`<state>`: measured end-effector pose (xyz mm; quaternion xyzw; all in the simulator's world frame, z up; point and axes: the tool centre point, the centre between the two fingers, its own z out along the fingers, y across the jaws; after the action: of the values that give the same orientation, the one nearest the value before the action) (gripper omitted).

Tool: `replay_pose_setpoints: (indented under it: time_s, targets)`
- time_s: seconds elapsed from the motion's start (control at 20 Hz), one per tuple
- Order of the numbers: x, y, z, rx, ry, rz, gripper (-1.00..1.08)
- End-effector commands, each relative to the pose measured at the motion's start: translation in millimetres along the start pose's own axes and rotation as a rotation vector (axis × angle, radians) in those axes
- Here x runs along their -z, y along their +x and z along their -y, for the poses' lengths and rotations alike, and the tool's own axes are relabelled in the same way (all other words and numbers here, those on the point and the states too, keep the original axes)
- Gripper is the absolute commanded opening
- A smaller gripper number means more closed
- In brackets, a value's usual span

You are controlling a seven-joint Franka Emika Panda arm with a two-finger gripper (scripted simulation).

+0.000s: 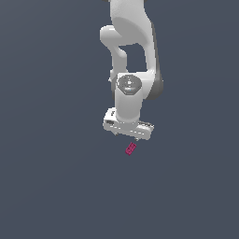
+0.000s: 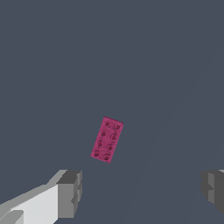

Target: Pick up the object and move it to a goal position.

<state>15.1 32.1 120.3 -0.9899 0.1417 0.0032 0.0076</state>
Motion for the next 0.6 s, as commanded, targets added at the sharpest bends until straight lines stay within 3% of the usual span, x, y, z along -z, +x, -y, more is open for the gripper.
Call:
replay_pose_setpoints:
  time_s: [0.0,0.55]
  targets:
    - [-11,1,5,-0.063,-0.001,-0.001,1.00]
    - [-48,3,23,-0.277,-0.010,-0.008,1.00]
